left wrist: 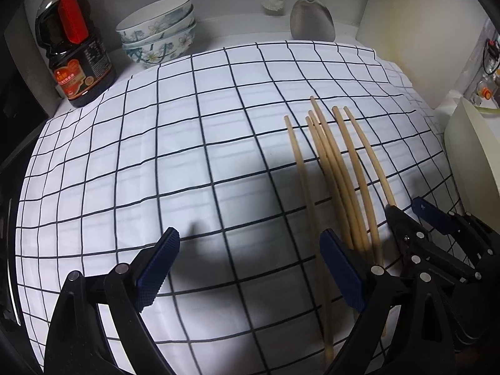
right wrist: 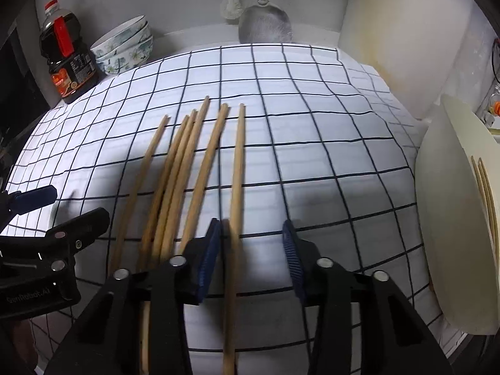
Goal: Organize utensils
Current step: 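Close the right tool on one chopstick from the bundle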
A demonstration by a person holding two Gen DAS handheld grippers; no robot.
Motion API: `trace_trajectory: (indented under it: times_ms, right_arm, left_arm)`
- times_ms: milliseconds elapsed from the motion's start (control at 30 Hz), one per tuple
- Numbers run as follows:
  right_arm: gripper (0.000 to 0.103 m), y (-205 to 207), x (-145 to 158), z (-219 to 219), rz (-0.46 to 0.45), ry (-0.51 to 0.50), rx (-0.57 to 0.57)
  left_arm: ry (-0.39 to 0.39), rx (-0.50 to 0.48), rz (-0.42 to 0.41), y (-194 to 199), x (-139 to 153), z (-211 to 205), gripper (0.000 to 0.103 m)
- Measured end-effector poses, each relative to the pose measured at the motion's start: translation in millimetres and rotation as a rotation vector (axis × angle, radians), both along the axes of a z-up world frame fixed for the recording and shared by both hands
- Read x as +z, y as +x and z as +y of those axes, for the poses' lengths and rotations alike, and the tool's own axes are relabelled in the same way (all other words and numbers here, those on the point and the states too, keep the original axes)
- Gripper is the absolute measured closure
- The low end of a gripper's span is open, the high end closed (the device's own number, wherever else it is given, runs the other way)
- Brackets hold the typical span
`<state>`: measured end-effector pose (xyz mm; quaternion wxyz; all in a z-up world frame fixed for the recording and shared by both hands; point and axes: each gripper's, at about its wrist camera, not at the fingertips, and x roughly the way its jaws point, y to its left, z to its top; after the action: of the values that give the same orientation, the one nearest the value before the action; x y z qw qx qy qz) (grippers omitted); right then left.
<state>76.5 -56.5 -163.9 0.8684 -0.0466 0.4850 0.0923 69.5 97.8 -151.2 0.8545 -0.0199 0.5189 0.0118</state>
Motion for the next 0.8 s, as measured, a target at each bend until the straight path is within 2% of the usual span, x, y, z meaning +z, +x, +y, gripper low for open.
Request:
trace_trajectory:
  times_ms: [267, 367, 533, 633, 700, 733, 800]
  right_arm:
    - [0.066, -8, 1, -25, 0.003, 0.003, -0.044]
    - [0.066, -9, 1, -25, -0.003, 0.001, -0.039]
    - [0.065, -3, 1, -20, -0.011, -0.011, -0.030]
    - [0.068, -3, 1, -15, -0.015, -0.026, -0.011]
    - [0.075, -3, 1, -12, -0.012, -0.030, 0.014]
    - [0.080, -4, 1, -10, -0.010, -0.032, 0.023]
    - [0.087, -5, 1, -7, -0.006, -0.034, 0.040]
  left_arm:
    - [0.012, -0.014, 0.007, 5, -10, -10, 0.014]
    - [0.013, -0.008, 0.026, 5, -16, -11, 0.014]
    - [0.024, -0.001, -0.004, 2, -17, -14, 0.016]
    - [0.024, -0.033, -0.034, 0, -13, -21, 0.037]
    - [0.021, -0.054, -0.043, -2, -11, -26, 0.055]
    - [0.019, -0.062, -0.046, -3, -11, -29, 0.058]
    - [0.014, -0.071, -0.048, -3, -9, -32, 0.077]
